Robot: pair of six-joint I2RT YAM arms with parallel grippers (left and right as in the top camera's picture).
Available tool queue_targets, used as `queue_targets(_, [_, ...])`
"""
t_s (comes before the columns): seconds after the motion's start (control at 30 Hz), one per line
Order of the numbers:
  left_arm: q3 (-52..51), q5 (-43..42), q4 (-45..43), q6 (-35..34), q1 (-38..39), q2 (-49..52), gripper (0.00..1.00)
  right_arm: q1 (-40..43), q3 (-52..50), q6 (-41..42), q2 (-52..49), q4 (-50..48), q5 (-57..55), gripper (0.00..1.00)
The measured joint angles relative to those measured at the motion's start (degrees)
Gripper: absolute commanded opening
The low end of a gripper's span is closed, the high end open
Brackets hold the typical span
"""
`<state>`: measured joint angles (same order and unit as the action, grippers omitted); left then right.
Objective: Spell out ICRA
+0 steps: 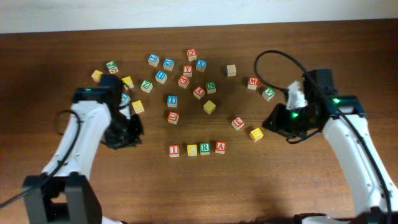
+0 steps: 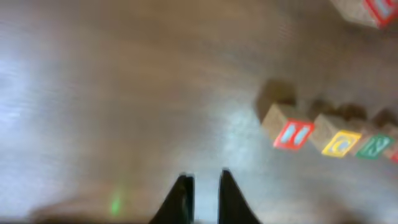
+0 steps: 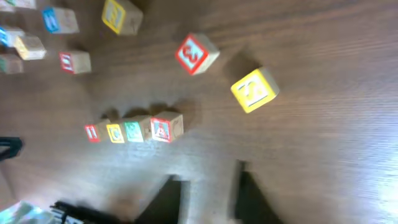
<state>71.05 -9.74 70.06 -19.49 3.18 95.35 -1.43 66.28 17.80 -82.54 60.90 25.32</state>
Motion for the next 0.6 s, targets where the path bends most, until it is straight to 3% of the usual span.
queue_targets(0.1, [-5.6, -0.4, -6.4, -1.5, 4.8, 0.1, 0.00, -4.8, -0.7, -0.1, -4.7, -1.2, -1.2, 0.04])
queue_targets(0.27, [-7.8, -0.2, -8.9, -2.8, 5.4, 0.1, 0.00, -9.2, -1.0, -0.2, -13.0, -2.5, -3.8, 0.08])
queue_targets(0.3, [-7.8, 0.0, -9.3, -2.9, 5.4, 0.1, 0.00, -9.2, -1.0, -0.2, -13.8, -2.7, -4.0, 0.04])
queue_targets(0.6, [-8.3, 0.1, -11.0, -3.1, 5.5, 1.5, 0.00, -11.2, -4.0, 1.1, -14.3, -9.2, -4.5, 0.04])
